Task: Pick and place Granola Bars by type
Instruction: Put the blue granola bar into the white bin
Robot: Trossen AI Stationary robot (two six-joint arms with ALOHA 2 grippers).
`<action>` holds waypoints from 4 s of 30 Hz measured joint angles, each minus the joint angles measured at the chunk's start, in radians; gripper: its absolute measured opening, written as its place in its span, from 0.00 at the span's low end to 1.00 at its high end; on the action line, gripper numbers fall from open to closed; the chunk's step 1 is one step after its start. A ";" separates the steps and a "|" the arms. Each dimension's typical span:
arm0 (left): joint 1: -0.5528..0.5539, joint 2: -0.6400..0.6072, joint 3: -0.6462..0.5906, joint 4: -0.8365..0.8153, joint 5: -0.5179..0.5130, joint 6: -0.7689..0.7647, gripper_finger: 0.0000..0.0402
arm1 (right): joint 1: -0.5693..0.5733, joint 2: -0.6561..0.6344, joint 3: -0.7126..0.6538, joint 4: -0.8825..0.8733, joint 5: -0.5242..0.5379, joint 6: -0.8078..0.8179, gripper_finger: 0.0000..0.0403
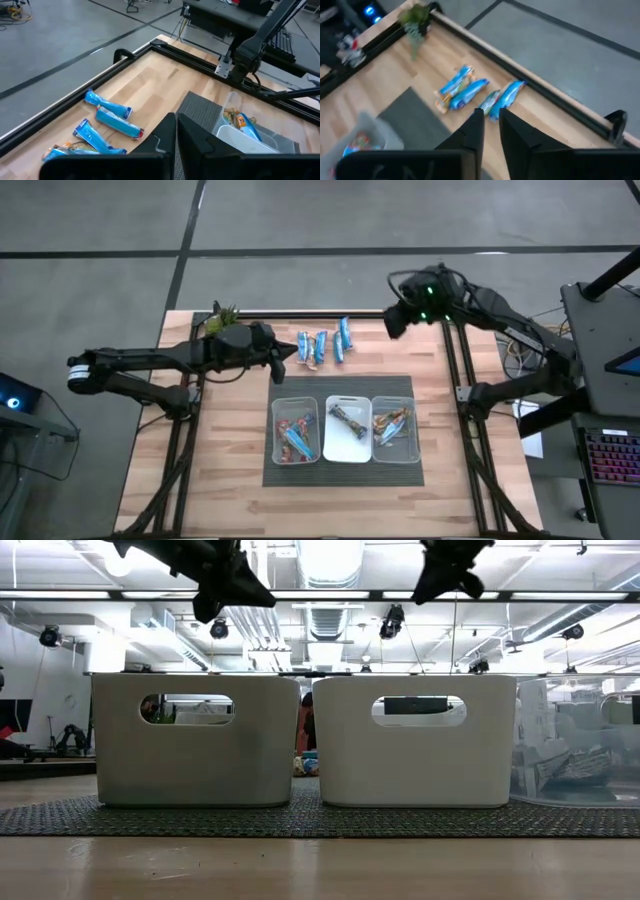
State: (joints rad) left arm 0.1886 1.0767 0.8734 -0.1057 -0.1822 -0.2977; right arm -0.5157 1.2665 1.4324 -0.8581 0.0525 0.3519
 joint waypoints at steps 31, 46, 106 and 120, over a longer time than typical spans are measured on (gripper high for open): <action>0.000 0.000 0.000 0.000 0.001 -0.036 0.00 | -0.111 0.568 0.483 -0.113 -0.007 0.077 0.63; 0.001 0.000 0.000 0.000 0.001 -0.068 0.00 | -0.132 0.694 0.531 -0.133 -0.001 0.215 0.79; 0.000 0.000 -0.002 0.000 0.001 -0.151 0.00 | -0.172 1.094 0.542 -0.082 -0.101 0.348 0.81; 0.000 0.001 -0.002 0.000 0.001 -0.149 0.00 | -0.172 1.096 0.541 -0.096 -0.103 0.344 0.81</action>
State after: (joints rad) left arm 0.1890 1.0773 0.8711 -0.1059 -0.1814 -0.4469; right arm -0.6876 2.3627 1.9736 -0.9537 -0.0502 0.6964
